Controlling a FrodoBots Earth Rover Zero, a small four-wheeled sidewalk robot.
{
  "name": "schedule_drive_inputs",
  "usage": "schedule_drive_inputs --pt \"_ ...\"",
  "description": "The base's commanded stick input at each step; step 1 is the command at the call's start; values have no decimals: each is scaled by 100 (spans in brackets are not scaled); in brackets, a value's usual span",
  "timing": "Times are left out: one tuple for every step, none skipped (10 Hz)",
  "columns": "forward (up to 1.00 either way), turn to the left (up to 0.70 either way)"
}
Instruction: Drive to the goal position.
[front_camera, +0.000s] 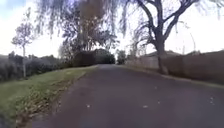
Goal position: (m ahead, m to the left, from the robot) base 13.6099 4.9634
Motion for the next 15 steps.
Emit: schedule_drive_inputs --pt "85 0" --pt "85 0" --pt "85 -20" --pt "85 -28" --pt "85 -14" --pt "85 -6" --pt "85 0" --pt "85 0" --pt "85 0" --pt "85 0" --pt "85 0" --pt "85 0" --pt "85 0" --pt "85 0" --pt "85 0"
